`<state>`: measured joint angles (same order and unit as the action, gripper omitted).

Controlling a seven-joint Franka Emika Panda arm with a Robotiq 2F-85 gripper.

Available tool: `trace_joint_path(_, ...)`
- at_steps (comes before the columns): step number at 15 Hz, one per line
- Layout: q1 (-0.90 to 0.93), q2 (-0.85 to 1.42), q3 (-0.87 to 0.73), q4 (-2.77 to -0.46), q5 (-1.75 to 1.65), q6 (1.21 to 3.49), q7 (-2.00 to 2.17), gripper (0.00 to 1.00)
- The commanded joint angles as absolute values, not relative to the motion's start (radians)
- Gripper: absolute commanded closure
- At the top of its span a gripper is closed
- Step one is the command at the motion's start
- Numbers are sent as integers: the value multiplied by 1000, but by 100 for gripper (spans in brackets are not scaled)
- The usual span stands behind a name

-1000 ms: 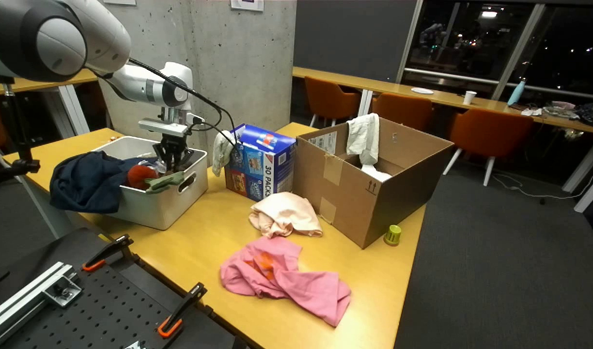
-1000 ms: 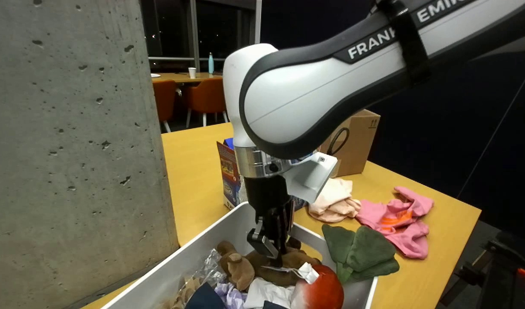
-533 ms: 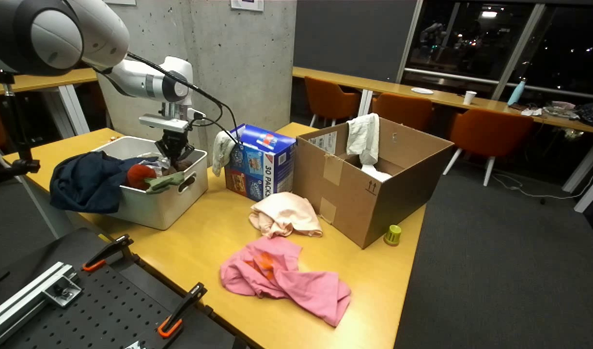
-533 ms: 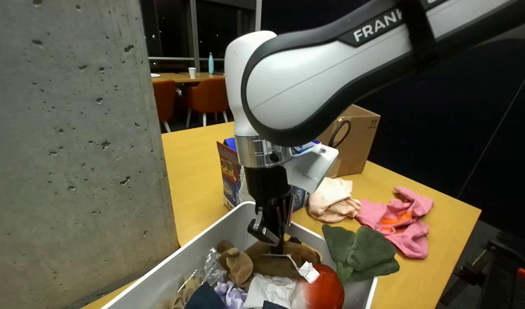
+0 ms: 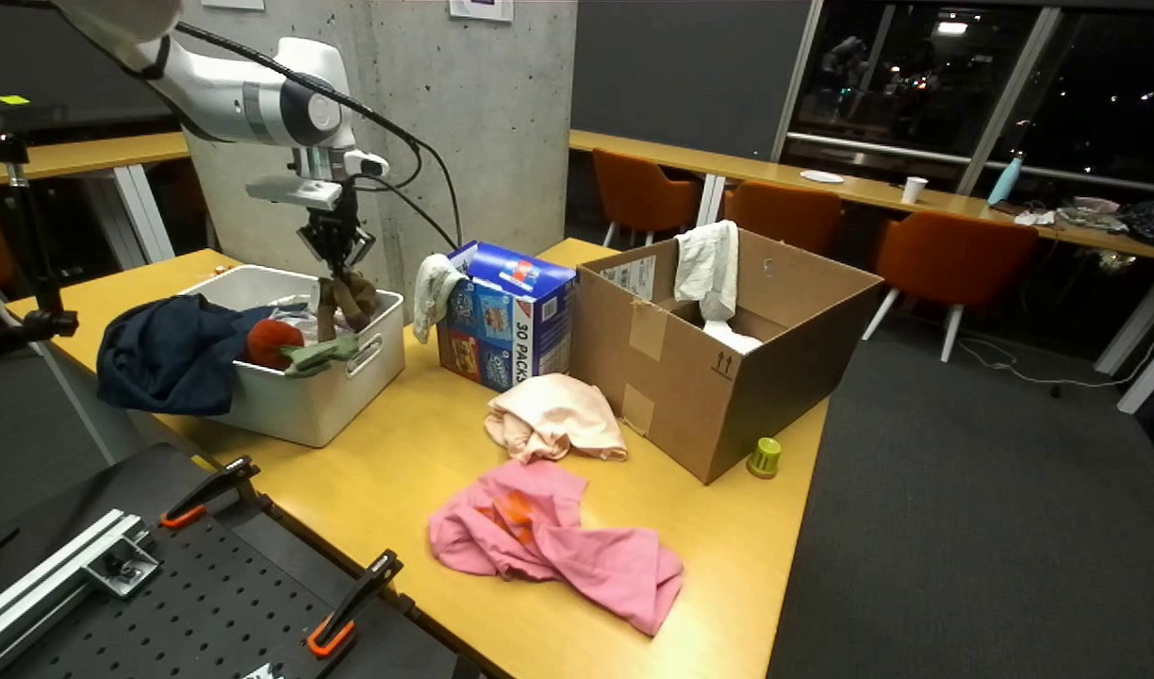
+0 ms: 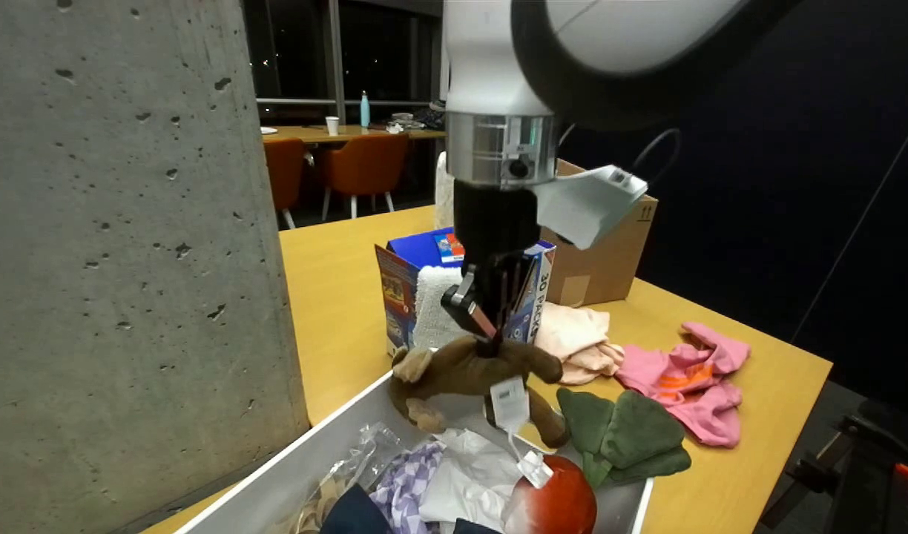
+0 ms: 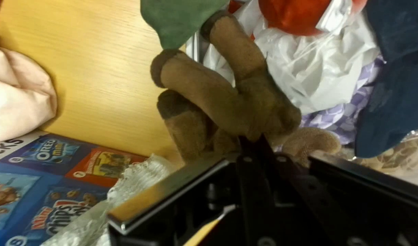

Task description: Remove the pink and peach shirts, the moose toy and the turnip plushie out of the basket

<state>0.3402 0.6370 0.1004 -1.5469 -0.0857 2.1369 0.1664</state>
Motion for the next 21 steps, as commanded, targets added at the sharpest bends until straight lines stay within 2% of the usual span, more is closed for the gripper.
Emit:
trace_joint_path(1, 346, 425, 67, -1789, -142, 2272, 291, 99)
trace_joint_path(6, 282, 216, 36, -2052, -152, 2411, 375, 99)
trace_joint_path(10, 163, 114, 9, -2257, -117, 2546, 306, 99)
trace_joint_path(15, 67, 251, 5, -2213, -89, 2618, 183, 99)
trace_joint_path(21, 68, 444, 47, -2038, -53, 2582, 97, 99)
